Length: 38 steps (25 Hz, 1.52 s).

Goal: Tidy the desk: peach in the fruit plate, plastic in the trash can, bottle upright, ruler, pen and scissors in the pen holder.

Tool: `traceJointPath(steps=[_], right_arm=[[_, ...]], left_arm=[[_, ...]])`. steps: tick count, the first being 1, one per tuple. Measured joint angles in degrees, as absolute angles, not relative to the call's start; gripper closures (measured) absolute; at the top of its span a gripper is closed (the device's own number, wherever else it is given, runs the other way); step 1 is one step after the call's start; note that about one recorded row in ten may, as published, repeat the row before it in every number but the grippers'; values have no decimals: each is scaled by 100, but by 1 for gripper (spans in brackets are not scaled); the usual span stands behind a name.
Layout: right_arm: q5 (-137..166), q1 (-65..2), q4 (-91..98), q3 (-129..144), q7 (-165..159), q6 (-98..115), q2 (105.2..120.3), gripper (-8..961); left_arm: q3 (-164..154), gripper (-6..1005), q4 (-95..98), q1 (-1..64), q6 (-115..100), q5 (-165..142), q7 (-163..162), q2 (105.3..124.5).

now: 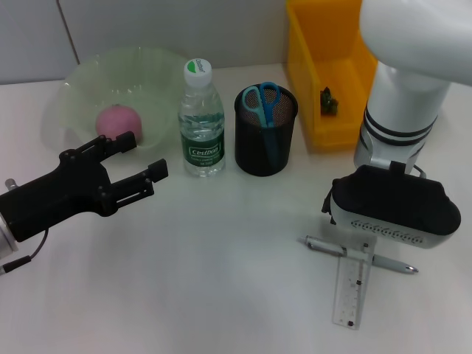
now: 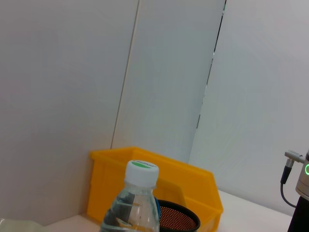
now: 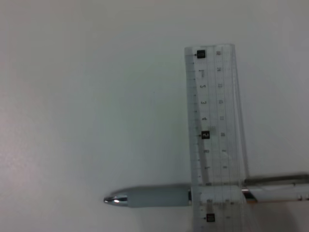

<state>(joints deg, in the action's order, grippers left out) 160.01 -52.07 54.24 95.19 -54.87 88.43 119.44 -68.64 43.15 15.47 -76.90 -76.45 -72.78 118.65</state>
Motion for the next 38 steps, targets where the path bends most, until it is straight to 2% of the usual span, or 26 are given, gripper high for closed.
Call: traceJointPath(steps=[5, 10, 15, 28, 32, 38], right_arm=[[15966, -5207, 5367, 9519, -5475, 8678, 11944, 151], [15941, -5228, 5262, 9596, -5493, 8572, 11944, 346], [15940, -5233, 5244, 9602, -5507, 8569, 11944, 489], [15929, -5114, 5438, 9497, -5532, 8557, 11962, 526], [15796, -4926, 5880, 9312, -5654, 8678, 11962, 560], [15273, -4585, 6803, 8661, -5811, 9198, 11929, 560]], left_arm=[[-6864, 186, 4315, 1554, -7690, -7647, -7278, 11860], [-6864, 187, 4315, 1564, -7690, -7647, -7278, 11857], [-6864, 187, 4315, 1565, -7690, -7647, -7315, 11856], [-6864, 187, 4315, 1556, -7691, -7647, -7339, 11856], [-6867, 187, 4314, 1559, -7700, -7646, -7339, 11856], [-6887, 186, 4305, 1576, -7718, -7646, -7342, 11864]])
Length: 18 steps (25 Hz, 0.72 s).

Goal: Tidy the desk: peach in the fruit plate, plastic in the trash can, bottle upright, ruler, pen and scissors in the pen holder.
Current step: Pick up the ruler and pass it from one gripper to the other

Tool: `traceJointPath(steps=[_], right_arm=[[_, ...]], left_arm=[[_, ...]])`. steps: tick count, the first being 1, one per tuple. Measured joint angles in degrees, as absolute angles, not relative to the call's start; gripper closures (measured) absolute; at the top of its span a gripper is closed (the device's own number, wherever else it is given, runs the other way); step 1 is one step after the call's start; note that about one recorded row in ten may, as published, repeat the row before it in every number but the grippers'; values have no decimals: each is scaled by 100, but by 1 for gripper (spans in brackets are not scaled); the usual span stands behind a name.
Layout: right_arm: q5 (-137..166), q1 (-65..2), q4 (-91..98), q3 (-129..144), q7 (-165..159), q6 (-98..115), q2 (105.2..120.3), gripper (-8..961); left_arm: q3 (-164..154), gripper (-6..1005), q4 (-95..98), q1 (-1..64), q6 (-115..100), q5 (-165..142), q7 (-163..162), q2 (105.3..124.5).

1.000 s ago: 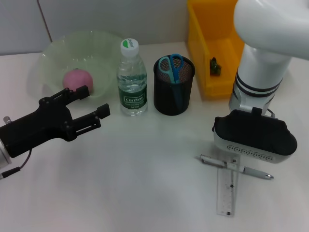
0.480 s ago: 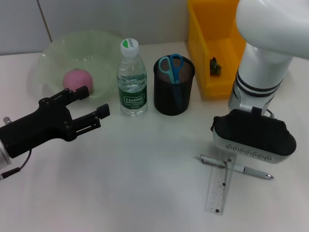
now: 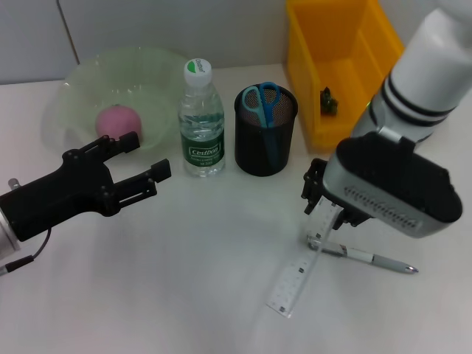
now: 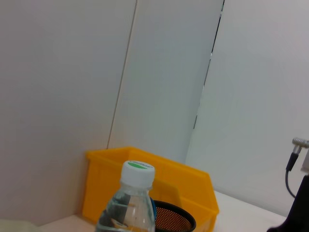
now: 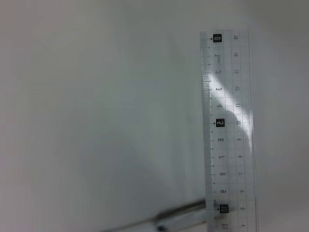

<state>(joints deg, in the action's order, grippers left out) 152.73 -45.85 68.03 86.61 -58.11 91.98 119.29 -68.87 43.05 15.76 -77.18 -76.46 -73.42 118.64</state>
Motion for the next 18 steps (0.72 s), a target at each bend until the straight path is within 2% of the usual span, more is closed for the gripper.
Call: traceJointPath(steps=[18], right_arm=[[13581, -3536, 7848, 6881, -6458, 9323, 11927, 560]], left_arm=[[-6803, 186, 4489, 1669, -7908, -7646, -7502, 11822]])
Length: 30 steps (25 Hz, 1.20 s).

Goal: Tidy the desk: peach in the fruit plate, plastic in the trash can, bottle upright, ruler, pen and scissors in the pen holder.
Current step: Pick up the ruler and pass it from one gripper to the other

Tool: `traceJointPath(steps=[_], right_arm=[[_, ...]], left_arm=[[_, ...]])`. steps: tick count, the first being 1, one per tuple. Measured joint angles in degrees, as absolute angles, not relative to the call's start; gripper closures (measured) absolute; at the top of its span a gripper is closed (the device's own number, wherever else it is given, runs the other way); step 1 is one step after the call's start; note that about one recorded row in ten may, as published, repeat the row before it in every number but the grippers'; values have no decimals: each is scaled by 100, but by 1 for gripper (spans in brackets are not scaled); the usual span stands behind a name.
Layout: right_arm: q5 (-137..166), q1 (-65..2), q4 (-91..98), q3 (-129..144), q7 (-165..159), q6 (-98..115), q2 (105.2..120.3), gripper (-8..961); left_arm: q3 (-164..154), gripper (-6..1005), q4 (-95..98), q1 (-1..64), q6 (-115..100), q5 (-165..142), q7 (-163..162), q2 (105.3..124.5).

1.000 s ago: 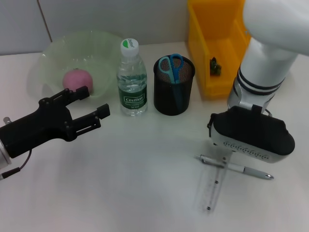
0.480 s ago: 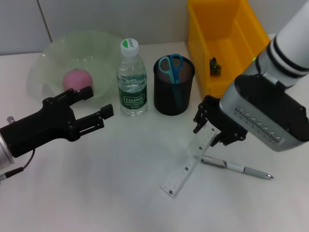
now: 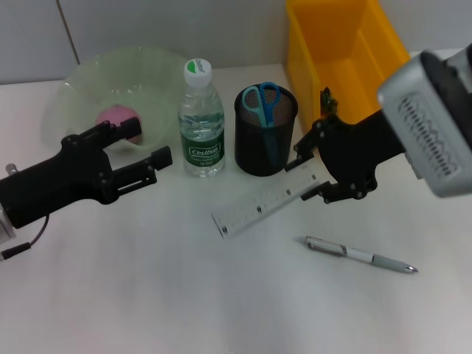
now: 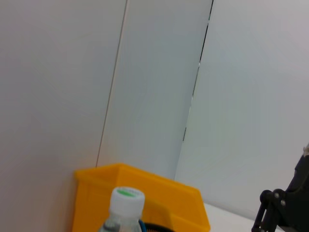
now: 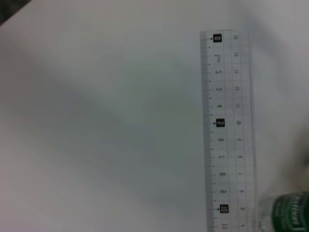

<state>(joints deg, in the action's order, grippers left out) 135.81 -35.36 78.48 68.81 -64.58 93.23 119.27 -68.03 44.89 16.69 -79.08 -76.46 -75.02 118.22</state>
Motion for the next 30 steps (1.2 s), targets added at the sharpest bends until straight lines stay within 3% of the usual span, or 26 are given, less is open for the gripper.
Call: traceJointPath(steps=[20, 30], right_arm=[[10158, -2255, 6206, 5905, -7154, 8222, 11944, 561], [7907, -2227, 3717, 6128, -5684, 7830, 11965, 560]], left_arm=[[-6464, 187, 4453, 1669, -9067, -7028, -6647, 11852], [-6769, 187, 3570, 1733, -9254, -5941, -5946, 11883]])
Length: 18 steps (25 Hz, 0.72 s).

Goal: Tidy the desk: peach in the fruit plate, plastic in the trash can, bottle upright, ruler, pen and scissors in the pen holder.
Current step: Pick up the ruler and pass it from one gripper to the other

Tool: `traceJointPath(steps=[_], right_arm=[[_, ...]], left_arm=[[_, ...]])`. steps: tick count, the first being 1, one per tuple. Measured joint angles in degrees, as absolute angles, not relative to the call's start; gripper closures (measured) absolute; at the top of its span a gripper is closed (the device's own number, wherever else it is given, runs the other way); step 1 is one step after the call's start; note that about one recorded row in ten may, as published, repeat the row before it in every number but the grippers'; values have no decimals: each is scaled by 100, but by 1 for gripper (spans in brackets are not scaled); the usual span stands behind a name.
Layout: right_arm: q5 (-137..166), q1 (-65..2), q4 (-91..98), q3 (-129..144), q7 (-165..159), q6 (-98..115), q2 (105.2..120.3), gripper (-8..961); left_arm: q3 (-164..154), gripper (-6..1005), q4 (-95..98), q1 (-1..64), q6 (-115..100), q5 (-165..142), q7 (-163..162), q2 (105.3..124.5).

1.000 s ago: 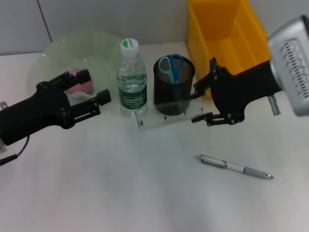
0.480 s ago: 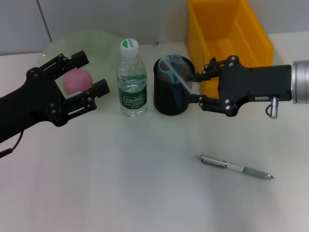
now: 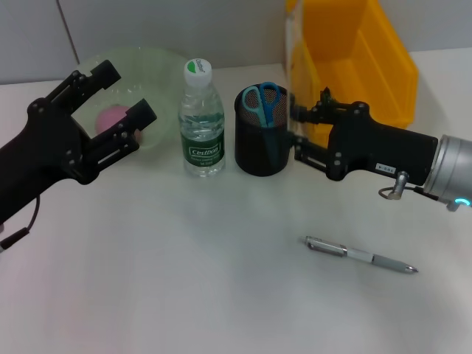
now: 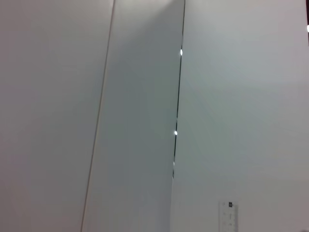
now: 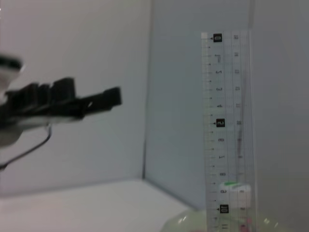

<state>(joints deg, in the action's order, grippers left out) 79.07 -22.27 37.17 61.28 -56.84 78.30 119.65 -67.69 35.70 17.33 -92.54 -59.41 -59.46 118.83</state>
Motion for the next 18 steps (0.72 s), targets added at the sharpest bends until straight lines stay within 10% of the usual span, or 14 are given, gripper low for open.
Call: traceJointPath(steps=[18], right_arm=[[3790, -2253, 1546, 8802, -3435, 7762, 11988, 561]], left_arm=[[-9163, 186, 3452, 1812, -7731, -4274, -4625, 11912]])
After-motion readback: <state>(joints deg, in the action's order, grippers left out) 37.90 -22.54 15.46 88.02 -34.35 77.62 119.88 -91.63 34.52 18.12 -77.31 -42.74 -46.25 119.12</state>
